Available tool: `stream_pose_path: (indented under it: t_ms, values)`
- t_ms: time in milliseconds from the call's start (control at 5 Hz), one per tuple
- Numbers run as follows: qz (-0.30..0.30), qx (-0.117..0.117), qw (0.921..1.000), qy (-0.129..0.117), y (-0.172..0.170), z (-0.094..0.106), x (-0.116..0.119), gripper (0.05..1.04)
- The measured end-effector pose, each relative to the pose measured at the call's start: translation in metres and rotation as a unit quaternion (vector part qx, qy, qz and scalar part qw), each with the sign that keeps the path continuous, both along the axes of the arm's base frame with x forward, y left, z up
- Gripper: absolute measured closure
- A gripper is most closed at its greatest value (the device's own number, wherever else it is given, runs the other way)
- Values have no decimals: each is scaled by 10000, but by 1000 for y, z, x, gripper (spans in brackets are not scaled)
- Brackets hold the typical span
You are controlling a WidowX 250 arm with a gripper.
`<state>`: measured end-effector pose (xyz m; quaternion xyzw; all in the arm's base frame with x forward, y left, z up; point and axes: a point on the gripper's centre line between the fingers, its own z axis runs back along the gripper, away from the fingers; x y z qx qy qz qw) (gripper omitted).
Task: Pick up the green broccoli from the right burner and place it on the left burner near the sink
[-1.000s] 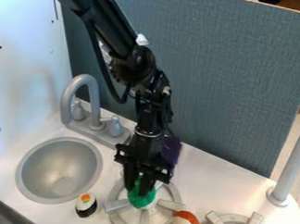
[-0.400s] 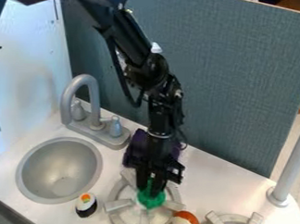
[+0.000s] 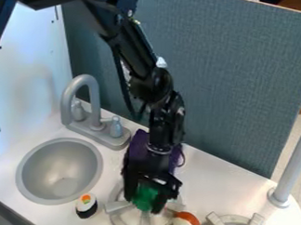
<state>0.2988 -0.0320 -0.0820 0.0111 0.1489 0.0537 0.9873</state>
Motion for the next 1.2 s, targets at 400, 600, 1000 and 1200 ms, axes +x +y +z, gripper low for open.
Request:
stream_pose_path:
  t_ms: [400,600,1000,1200]
  values:
    - [-179,-7,9979,-615,-13,45,2,81]
    - [-401,-154,9961,-776,-27,63,-8,83]
    - [-1361,-430,9887,-453,-70,68,-46,83]
    - [-1495,-356,9868,-516,-79,67,-51,83]
